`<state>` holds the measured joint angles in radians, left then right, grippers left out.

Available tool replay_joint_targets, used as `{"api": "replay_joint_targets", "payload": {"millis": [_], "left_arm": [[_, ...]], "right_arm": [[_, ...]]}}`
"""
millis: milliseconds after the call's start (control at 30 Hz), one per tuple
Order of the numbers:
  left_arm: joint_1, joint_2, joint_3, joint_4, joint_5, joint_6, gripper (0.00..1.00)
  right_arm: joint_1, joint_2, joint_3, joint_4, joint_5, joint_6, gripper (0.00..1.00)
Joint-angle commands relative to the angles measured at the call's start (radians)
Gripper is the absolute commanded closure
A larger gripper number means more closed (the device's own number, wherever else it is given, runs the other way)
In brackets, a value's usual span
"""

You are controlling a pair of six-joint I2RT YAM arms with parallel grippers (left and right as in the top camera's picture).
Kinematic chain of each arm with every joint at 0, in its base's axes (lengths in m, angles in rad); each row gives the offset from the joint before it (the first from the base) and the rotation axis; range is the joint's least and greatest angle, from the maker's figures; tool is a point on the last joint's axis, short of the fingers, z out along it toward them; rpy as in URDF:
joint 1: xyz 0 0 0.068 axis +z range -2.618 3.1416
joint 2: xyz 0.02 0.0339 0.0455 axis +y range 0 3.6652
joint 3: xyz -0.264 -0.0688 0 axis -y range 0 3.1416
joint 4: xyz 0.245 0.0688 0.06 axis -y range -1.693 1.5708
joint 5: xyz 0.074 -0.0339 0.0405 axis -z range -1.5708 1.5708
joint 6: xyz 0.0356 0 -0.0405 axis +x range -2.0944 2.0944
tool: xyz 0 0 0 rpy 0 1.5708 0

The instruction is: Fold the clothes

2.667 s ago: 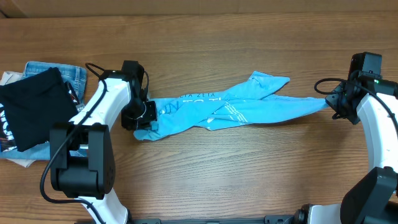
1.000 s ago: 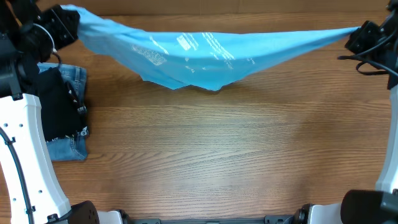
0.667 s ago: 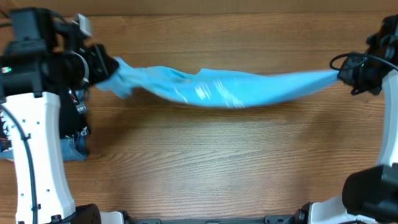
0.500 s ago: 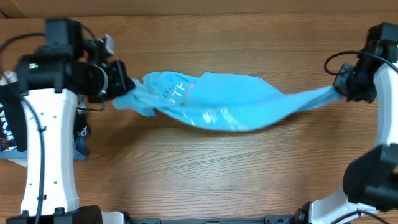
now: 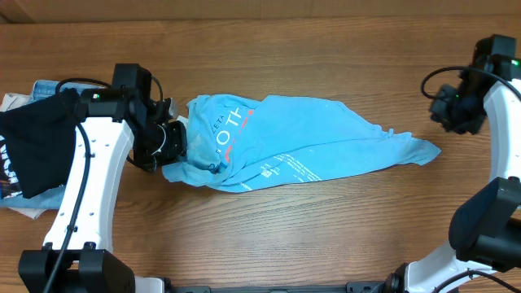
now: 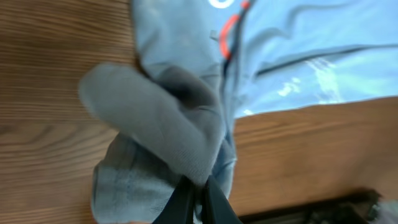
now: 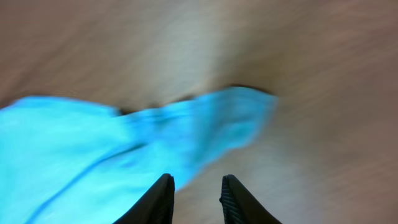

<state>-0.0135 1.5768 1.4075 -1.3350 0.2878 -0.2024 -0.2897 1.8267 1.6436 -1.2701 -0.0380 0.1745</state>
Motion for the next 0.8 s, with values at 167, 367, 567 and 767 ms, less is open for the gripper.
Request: {"api": "replay_joint_targets", "payload": {"millis": [167,367,567,767], "left_arm": [[0.000,0.004,-0.013,-0.053,-0.167,-0.068,0.96],[0.000,0.005,-0.027,-0.149,-0.190,-0.090,0.96],[0.000,0.005,-0.060,-0.263,-0.361,-0.221,0.96],[0.000,0.005,-0.065,-0.306,-0.377,-0.209,0.96]], "right_arm": [[0.141,-0.004,-0.001,0.035,-0.185,-0.044,0.66],[0.269,0.037,-0.001,0.111,-0.189,0.003,0.63],[0.397,0.082,-0.001,0.269,-0.193,0.009,0.54],[0.502,0.165,-0.001,0.396,-0.193,0.011,0.44]]}}
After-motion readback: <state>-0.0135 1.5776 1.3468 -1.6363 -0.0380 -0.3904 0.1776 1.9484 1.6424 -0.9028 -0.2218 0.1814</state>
